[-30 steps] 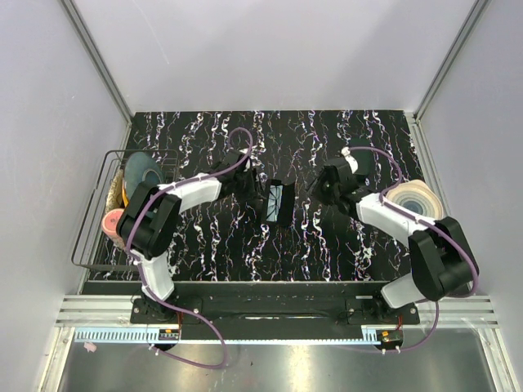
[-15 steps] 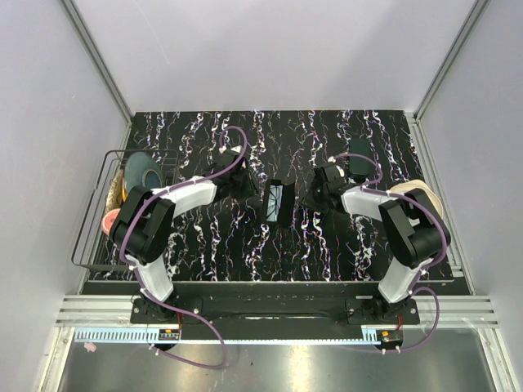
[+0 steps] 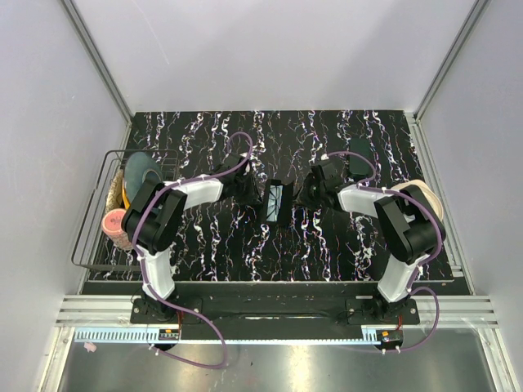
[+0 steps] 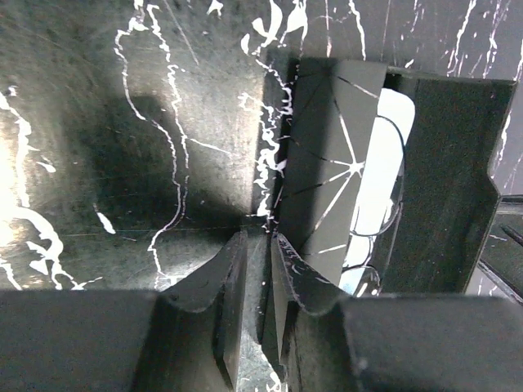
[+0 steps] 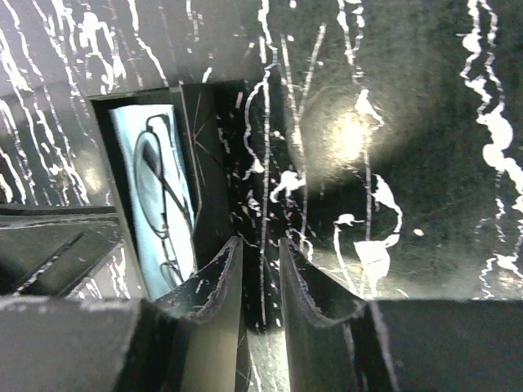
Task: Organize the sunglasses
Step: Close the case with sunglasses at the center of the board.
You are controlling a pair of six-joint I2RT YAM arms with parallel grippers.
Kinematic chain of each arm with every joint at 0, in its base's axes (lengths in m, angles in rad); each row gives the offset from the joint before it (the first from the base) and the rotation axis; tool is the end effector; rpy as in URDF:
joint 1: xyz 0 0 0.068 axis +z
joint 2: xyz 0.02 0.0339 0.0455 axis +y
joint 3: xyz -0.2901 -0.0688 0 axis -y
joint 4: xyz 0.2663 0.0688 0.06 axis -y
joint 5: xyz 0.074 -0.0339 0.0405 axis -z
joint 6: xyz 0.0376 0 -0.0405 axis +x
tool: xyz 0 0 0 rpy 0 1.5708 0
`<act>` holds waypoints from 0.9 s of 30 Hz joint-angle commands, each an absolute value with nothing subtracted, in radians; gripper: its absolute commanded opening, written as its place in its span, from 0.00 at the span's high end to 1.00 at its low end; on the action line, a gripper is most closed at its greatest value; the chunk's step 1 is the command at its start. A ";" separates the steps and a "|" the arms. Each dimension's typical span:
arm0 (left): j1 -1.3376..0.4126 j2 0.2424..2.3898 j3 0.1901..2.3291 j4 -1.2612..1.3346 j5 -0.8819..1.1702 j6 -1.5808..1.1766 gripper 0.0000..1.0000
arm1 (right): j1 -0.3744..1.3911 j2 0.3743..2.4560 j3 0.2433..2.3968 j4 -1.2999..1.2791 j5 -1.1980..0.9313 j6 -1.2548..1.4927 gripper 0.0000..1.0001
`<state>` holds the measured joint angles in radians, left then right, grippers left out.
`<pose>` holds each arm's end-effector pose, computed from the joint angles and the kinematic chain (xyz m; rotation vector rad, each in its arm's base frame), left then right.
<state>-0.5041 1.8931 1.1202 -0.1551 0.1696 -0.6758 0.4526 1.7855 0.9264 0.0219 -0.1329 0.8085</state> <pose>0.3568 -0.2041 0.1568 -0.1507 2.6158 -0.6701 0.3357 0.1688 0.1518 0.3846 2.5042 0.7098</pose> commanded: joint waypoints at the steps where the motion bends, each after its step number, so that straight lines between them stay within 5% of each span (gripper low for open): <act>1: -0.502 1.908 1.158 -0.130 0.230 -0.652 0.78 | 0.477 1.753 0.991 0.037 -0.173 0.813 0.69; 27: -0.505 1.887 1.137 -0.120 0.229 -0.660 0.79 | 0.614 1.959 1.247 -0.214 -0.086 0.671 0.65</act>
